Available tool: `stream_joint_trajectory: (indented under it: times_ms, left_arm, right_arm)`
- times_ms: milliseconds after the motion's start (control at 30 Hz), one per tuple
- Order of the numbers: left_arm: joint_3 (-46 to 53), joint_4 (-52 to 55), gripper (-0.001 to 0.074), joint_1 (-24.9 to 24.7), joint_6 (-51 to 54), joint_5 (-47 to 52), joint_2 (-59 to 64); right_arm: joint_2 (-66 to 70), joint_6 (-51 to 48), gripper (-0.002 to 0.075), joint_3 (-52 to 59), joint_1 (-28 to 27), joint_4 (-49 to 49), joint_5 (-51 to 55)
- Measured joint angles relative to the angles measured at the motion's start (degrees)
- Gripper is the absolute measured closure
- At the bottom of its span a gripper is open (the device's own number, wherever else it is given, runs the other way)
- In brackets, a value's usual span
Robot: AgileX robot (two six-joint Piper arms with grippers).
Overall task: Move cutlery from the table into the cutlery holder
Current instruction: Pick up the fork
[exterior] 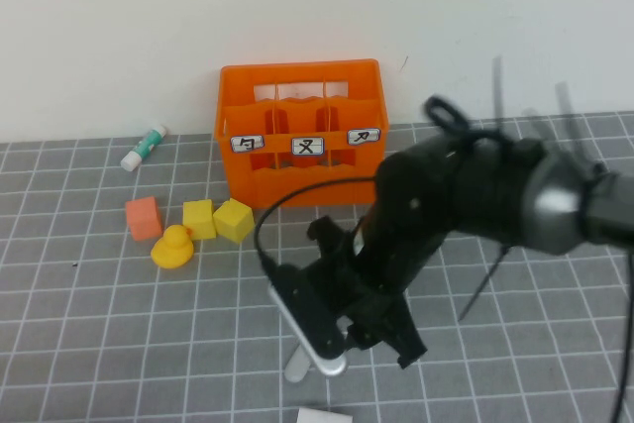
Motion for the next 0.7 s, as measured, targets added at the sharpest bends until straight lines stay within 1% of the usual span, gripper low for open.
stream_joint_trajectory:
  times_ms: [267, 533, 700]
  left_arm:
    - [0.0, 0.0, 0.0736, 0.0, 0.0, 0.0, 0.0]
    - [0.0, 0.0, 0.0736, 0.0, 0.0, 0.0, 0.0]
    - [0.0, 0.0, 0.0736, 0.0, 0.0, 0.0, 0.0]
  right_arm:
    - [7.5, 0.0, 0.0362, -5.8, 1.5, -1.9, -0.8]
    - [13.5, 0.0, 0.0361, -11.7, 1.6, -1.9, -1.0]
    - [15.0, -1.2, 0.0361, -12.8, 1.6, -2.3, 1.5]
